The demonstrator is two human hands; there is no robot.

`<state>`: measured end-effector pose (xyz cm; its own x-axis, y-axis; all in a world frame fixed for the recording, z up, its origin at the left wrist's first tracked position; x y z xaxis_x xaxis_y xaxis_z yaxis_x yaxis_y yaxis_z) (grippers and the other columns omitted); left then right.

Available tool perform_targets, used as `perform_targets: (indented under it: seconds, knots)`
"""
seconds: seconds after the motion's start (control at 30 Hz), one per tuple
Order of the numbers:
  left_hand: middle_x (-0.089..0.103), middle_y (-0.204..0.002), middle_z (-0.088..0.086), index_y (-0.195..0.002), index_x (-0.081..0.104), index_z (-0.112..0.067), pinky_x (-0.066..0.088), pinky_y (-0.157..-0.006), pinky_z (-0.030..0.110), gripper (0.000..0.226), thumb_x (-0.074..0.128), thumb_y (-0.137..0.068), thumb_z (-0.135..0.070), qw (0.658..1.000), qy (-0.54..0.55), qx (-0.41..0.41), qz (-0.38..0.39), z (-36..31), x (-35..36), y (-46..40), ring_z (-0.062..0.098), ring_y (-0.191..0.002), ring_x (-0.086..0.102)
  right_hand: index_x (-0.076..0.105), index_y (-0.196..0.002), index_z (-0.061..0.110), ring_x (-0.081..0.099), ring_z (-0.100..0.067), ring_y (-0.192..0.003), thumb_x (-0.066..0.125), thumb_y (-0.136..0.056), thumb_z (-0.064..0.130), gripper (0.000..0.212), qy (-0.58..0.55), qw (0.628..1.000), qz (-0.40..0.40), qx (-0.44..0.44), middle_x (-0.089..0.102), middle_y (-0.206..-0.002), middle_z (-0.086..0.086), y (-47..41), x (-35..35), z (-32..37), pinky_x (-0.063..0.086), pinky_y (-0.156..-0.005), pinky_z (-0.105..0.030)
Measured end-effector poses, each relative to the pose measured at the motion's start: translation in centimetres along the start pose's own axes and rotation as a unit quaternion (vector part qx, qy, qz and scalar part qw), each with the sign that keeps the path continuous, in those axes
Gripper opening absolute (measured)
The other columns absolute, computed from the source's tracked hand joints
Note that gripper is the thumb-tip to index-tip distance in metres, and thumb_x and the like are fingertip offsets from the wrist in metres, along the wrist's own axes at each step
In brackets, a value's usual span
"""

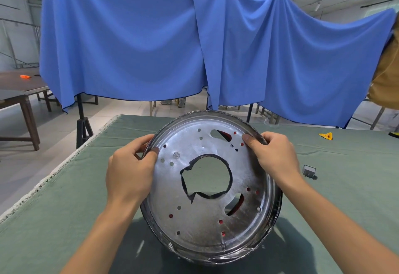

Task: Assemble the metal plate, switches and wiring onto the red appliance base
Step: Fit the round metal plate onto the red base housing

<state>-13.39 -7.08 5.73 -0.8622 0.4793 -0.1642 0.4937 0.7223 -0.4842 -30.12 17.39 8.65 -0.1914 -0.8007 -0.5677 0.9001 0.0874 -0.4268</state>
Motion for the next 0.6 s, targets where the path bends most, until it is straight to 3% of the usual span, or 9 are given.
perform_targets:
  seconds: [0.2,0.37,0.6]
  knots:
    - [0.071,-0.086,-0.012,-0.105,0.073,-0.026,0.054,-0.077,0.040,0.026,0.069,-0.083,-0.014,1.000,0.005,0.000,-0.017,0.40,-0.01,-0.34,0.017,-0.084,0.066,0.064,-0.076,0.007,0.050,-0.024,-0.062,0.059,-0.085,0.058,0.052,0.007,1.000,-0.008,0.000,0.053,-0.057,0.000,-0.06,-0.03,0.11,0.035,-0.056,-0.033]
    - [0.070,-0.081,-0.013,-0.103,0.075,-0.023,0.052,-0.073,0.035,0.023,0.070,-0.082,-0.015,1.000,0.010,0.001,-0.023,0.56,-0.16,-0.45,0.016,-0.079,0.066,0.061,-0.073,0.006,0.049,-0.022,-0.059,0.058,-0.085,0.058,0.054,0.008,1.000,-0.011,-0.004,0.053,-0.056,0.000,-0.02,-0.05,0.33,0.034,-0.054,-0.032]
    - [0.072,-0.085,-0.010,-0.104,0.074,-0.024,0.054,-0.076,0.042,0.023,0.070,-0.083,-0.016,1.000,0.012,-0.001,-0.019,0.44,-0.24,-0.39,0.018,-0.081,0.067,0.063,-0.077,0.005,0.050,-0.024,-0.062,0.058,-0.086,0.058,0.053,0.012,1.000,-0.009,-0.013,0.056,-0.060,-0.002,0.02,-0.04,0.50,0.035,-0.054,-0.033]
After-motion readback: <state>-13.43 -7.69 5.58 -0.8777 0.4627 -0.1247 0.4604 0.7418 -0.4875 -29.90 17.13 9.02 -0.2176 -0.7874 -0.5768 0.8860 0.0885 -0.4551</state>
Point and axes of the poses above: each hand's wrist, its own y-axis away from the middle knuckle, its own x-axis out of the palm, z = x × y, the point moved 5 cm from there along -y, towards the middle knuckle
